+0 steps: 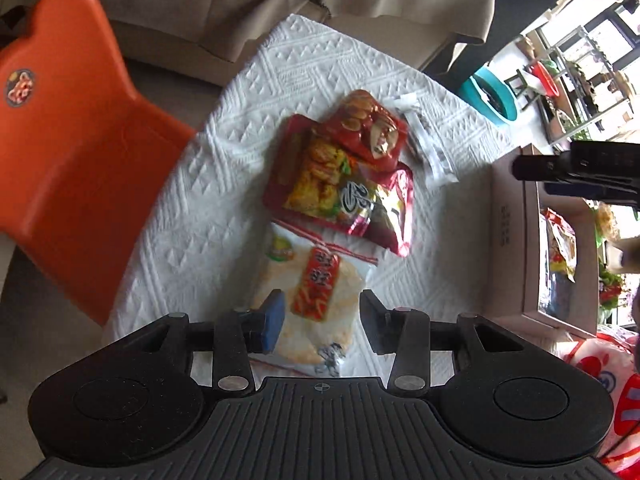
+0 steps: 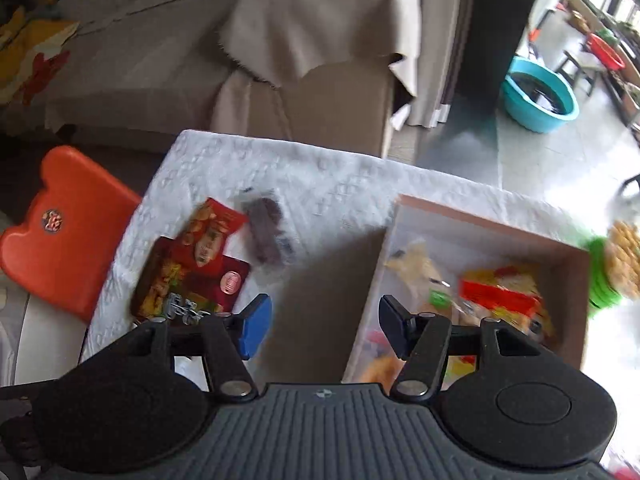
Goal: Organize snacks
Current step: 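Grasp the red quail-egg pouch with the left gripper while the right grasps the jerky stick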
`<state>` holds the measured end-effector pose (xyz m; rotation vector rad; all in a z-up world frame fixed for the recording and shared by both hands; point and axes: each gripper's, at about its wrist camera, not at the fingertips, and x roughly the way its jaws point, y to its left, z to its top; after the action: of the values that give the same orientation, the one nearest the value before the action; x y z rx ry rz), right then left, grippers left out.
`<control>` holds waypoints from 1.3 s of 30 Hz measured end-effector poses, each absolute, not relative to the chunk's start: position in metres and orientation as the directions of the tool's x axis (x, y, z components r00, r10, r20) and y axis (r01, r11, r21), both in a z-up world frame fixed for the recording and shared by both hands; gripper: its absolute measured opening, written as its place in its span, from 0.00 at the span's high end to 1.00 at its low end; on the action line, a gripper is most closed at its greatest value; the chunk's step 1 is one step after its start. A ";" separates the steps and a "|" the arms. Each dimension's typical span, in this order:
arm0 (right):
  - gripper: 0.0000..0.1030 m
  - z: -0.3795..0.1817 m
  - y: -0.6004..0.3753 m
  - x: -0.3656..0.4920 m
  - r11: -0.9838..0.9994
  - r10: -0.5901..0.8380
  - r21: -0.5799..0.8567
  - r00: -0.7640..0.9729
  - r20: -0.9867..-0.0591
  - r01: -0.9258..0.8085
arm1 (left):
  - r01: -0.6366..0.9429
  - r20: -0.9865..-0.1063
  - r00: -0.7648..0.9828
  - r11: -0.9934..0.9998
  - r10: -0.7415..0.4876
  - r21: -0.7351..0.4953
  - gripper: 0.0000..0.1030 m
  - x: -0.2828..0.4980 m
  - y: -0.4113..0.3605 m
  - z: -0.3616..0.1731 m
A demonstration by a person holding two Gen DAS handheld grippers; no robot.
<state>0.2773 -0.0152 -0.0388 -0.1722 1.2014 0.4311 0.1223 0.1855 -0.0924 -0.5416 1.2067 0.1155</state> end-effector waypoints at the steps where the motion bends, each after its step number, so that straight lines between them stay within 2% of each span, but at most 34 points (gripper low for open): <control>1: 0.41 -0.046 0.003 0.285 0.898 0.239 0.104 0.278 -0.930 -0.427 | -0.346 -0.907 0.365 0.874 -0.209 -0.341 0.56 0.128 0.194 -0.091; 5: 0.41 -0.088 0.062 0.327 0.899 0.229 0.118 0.223 -0.947 -0.421 | -0.259 -0.905 0.350 0.903 -0.242 -0.342 0.56 0.155 0.220 -0.090; 9: 0.41 -0.133 0.088 0.357 0.919 0.119 0.036 0.189 -0.975 -0.392 | -0.212 -0.897 0.341 0.907 -0.281 -0.365 0.56 0.184 0.237 -0.095; 10: 0.41 -0.135 0.088 0.359 0.926 0.130 0.052 0.187 -0.974 -0.373 | -0.201 -0.891 0.345 0.904 -0.296 -0.378 0.56 0.193 0.239 -0.095; 12: 0.50 -0.135 0.084 0.355 0.937 0.108 0.037 0.185 -0.977 -0.347 | -0.180 -0.879 0.358 0.900 -0.315 -0.396 0.56 0.211 0.242 -0.096; 13: 0.57 -0.134 0.083 0.350 0.936 0.100 0.031 0.181 -0.978 -0.350 | -0.172 -0.875 0.365 0.901 -0.318 -0.399 0.56 0.222 0.243 -0.097; 14: 0.60 -0.133 0.082 0.344 0.937 0.097 0.032 0.171 -0.980 -0.349 | -0.165 -0.873 0.371 0.902 -0.318 -0.399 0.56 0.232 0.243 -0.099; 21: 0.60 -0.130 0.066 0.312 0.956 0.122 0.079 0.138 -0.983 -0.283 | -0.191 -0.877 0.339 0.888 -0.340 -0.418 0.55 0.296 0.226 -0.128; 24: 0.60 -0.128 0.055 0.309 0.968 0.141 0.112 0.117 -0.983 -0.225 | -0.095 -0.914 0.289 0.942 -0.284 -0.322 0.52 0.305 0.196 -0.135; 26: 0.59 -0.128 0.051 0.307 0.968 0.154 0.128 0.108 -0.982 -0.215 | -0.025 -0.921 0.294 0.961 -0.255 -0.274 0.42 0.305 0.180 -0.136; 27: 0.59 -0.128 0.050 0.305 0.967 0.156 0.128 0.110 -0.982 -0.221 | -0.001 -0.925 0.298 0.969 -0.235 -0.246 0.41 0.304 0.173 -0.135; 30: 0.59 -0.127 0.048 0.300 0.961 0.154 0.119 0.125 -0.980 -0.251 | 0.009 -0.934 0.282 0.974 -0.219 -0.225 0.30 0.307 0.164 -0.136; 35: 0.58 -0.127 0.052 0.297 0.961 0.137 0.096 0.146 -0.980 -0.258 | 0.000 -0.945 0.236 0.973 -0.224 -0.231 0.00 0.322 0.147 -0.142; 39: 0.57 -0.128 0.057 0.292 0.957 0.117 0.064 0.173 -0.978 -0.283 | 0.026 -0.956 0.239 0.986 -0.167 -0.166 0.00 0.326 0.136 -0.144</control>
<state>0.2916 0.0569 -0.1282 -0.1436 1.3690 0.2846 0.3263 0.1364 -0.1441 -0.1240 1.3234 -0.1327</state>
